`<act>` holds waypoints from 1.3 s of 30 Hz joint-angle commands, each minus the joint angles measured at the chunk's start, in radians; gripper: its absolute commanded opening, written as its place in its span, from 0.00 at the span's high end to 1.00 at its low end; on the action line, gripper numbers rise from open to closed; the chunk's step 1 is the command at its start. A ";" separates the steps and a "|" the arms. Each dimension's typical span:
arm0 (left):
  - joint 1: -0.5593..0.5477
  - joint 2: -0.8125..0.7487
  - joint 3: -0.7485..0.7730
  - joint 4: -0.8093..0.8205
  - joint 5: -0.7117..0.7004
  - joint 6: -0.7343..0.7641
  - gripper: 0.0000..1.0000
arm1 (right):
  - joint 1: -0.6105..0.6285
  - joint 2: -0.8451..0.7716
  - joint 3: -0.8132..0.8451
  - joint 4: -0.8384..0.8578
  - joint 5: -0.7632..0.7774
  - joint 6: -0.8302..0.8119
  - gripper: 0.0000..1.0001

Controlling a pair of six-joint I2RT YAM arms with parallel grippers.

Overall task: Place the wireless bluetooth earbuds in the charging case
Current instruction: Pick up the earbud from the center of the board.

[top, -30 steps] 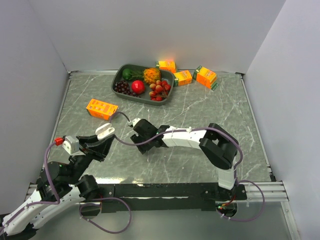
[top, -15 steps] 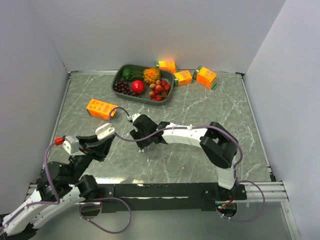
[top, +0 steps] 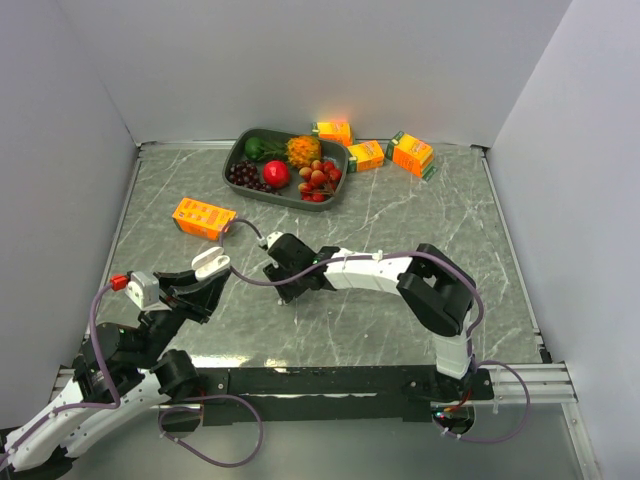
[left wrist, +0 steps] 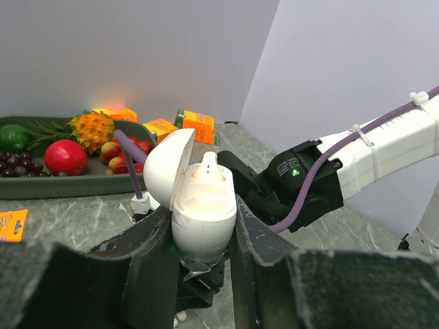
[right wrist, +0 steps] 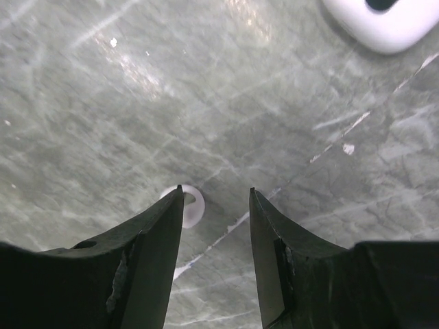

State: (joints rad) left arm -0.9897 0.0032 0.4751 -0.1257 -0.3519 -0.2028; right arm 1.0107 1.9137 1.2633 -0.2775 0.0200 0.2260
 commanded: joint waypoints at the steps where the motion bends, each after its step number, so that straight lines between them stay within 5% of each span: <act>1: -0.001 -0.131 -0.004 0.012 0.019 -0.006 0.99 | 0.002 -0.004 -0.022 0.015 0.018 -0.002 0.50; 24: -0.001 -0.124 -0.001 0.020 0.030 -0.010 0.99 | 0.057 -0.005 -0.051 0.015 0.028 0.006 0.51; 39: -0.001 -0.127 -0.003 0.021 0.034 -0.020 0.99 | 0.081 -0.001 -0.070 0.021 0.018 0.019 0.62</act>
State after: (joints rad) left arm -0.9897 0.0032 0.4751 -0.1246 -0.3328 -0.2062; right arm 1.0649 1.9137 1.2224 -0.2356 0.0559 0.2333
